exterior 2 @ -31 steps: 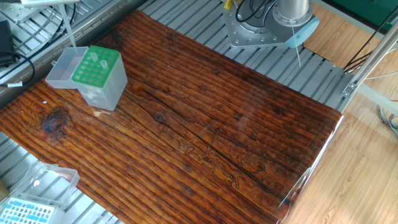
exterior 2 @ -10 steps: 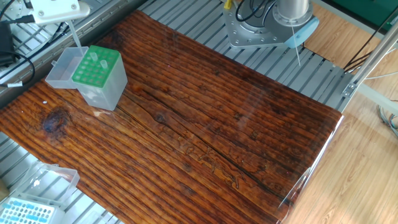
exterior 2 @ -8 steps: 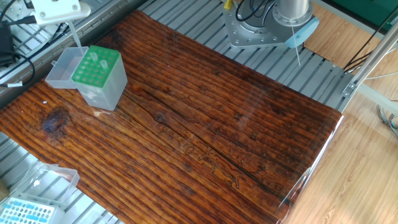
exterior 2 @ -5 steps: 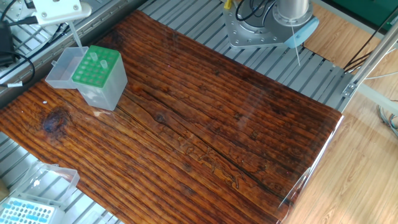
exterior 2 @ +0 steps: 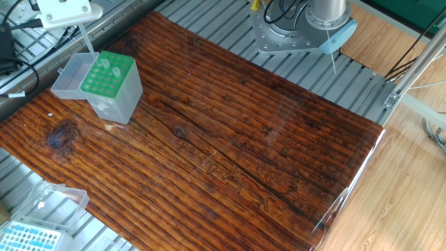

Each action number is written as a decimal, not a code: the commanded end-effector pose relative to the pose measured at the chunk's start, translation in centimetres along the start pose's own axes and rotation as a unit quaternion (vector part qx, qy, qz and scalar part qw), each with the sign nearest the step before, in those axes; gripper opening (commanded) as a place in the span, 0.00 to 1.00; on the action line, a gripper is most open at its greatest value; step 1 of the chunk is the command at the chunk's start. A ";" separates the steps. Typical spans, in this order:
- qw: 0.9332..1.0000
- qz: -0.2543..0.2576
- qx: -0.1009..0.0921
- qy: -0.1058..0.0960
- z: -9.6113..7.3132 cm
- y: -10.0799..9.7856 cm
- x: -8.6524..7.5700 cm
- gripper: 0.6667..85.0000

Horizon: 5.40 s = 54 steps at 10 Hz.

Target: Insert a large pipette tip into the holder for large pipette tips

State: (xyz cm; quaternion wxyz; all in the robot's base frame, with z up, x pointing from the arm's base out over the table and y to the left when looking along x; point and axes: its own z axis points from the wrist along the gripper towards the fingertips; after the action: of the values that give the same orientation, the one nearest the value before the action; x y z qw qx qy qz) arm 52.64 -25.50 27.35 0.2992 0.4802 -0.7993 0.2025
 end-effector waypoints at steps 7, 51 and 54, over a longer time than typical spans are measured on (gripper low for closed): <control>1.000 -0.007 -0.010 -0.017 -0.8 0.2 0.3 0.00; 0.998 -0.039 -0.014 0.044 2.7 1.7 1.5 0.00; 0.998 -0.040 -0.015 0.047 2.7 1.8 1.7 0.00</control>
State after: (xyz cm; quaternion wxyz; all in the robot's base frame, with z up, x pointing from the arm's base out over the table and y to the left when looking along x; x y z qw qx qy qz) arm 49.76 -27.54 26.61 0.3528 0.4968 -0.7660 0.2049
